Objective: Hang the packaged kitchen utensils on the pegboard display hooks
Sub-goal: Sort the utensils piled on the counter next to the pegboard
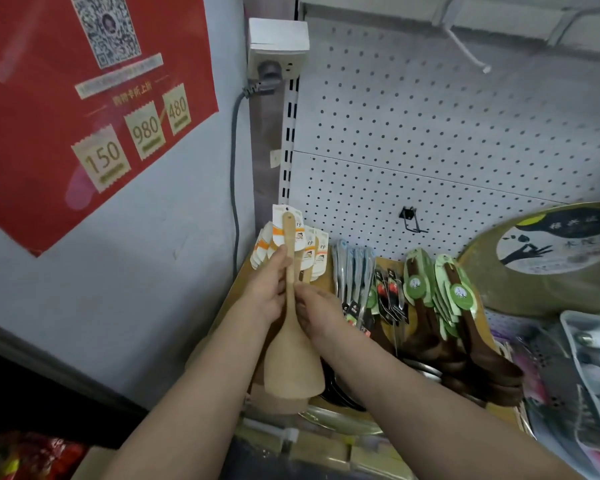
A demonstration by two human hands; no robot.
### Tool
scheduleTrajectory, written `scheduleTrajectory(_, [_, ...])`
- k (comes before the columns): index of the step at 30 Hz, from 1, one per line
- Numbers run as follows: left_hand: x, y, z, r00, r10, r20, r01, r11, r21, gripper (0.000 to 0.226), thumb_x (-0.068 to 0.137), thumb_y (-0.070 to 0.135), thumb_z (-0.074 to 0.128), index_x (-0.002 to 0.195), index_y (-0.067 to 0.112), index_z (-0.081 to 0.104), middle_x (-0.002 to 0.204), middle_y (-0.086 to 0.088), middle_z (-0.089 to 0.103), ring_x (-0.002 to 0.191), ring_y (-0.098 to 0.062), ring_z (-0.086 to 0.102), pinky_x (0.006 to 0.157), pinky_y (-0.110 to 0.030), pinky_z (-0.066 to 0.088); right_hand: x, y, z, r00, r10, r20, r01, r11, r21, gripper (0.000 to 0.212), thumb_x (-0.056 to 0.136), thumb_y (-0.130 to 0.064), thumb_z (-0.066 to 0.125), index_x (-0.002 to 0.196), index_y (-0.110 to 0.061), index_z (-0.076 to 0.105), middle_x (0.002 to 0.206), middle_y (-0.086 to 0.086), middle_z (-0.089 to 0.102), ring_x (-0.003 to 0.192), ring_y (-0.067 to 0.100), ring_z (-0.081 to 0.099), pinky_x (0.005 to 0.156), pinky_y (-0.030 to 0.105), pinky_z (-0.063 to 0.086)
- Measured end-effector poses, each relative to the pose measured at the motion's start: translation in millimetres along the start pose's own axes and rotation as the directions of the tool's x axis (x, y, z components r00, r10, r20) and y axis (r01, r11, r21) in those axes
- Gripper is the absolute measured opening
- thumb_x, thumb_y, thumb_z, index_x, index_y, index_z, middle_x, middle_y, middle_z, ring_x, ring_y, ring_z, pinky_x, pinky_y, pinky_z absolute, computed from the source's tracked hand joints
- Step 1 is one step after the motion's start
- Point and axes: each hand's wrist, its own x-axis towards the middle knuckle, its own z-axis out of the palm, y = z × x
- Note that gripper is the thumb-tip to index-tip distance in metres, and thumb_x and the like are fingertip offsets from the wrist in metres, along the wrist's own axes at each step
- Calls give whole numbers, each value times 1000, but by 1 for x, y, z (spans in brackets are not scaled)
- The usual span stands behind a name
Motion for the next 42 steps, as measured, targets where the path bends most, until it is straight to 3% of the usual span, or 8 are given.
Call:
scheduleTrajectory(5, [-19,-8,16,998,61,22,-61,998,16,47,97,48,60,124,10,66,103,3,71,94,-10,66,67,-25,48,-12,-5,-20,1000,-13,-13,14,999,42,23,94,-15,71,109,2,71,89,22,65,69,26,58,63,32,50])
scheduleTrajectory(10, [-47,-23,48,990,120,68,-123,991,52,39,96,47,61,114,13,69,116,-2,71,97,-12,66,70,-26,47,-30,-10,-56,998,-61,1,61,997,57,12,91,-14,74,99,-5,76,89,19,74,82,31,61,83,45,52])
scheduleTrajectory(16, [-92,-66,109,985,133,109,-145,984,106,29,99,45,58,93,18,68,90,1,74,81,-12,67,59,-25,48,-70,-25,-139,981,-193,37,192,981,18,9,95,-11,68,98,-4,74,80,16,70,71,28,60,70,39,54])
scheduleTrajectory(21, [-132,-112,178,974,162,158,-179,979,102,23,100,42,58,98,20,64,85,7,69,81,-9,63,72,-28,48,-110,-27,-232,977,-210,41,210,978,23,6,95,-8,68,95,-5,73,72,13,65,53,18,55,51,28,47])
scheduleTrajectory(28, [-176,-197,268,958,210,194,-234,966,111,28,93,36,71,110,13,68,103,-6,75,77,-15,70,57,-27,55,-167,-18,-371,965,-259,31,259,966,24,10,93,-8,70,85,-12,72,75,8,68,59,16,60,61,30,49])
scheduleTrajectory(32, [-197,-248,317,959,185,213,-217,966,138,22,93,31,72,102,13,66,94,-9,64,81,-23,57,81,-42,56,-195,-5,-450,963,-269,-9,269,963,33,5,92,-8,72,88,-11,73,73,7,66,57,17,59,58,29,52])
scheduleTrajectory(39, [-228,-337,409,952,119,282,-172,970,172,14,97,20,67,87,15,59,78,-4,61,63,-17,55,49,-25,48,-234,7,-570,959,-266,-101,271,962,41,5,93,-8,71,89,-10,72,69,7,65,59,16,56,63,32,43])
scheduleTrajectory(42, [-242,-370,448,929,87,360,-166,966,196,13,96,16,67,85,14,60,77,-5,63,63,-18,55,58,-31,46,-245,4,-612,947,-282,-154,295,953,69,5,96,-15,67,92,-13,70,67,0,65,59,13,58,61,27,47])
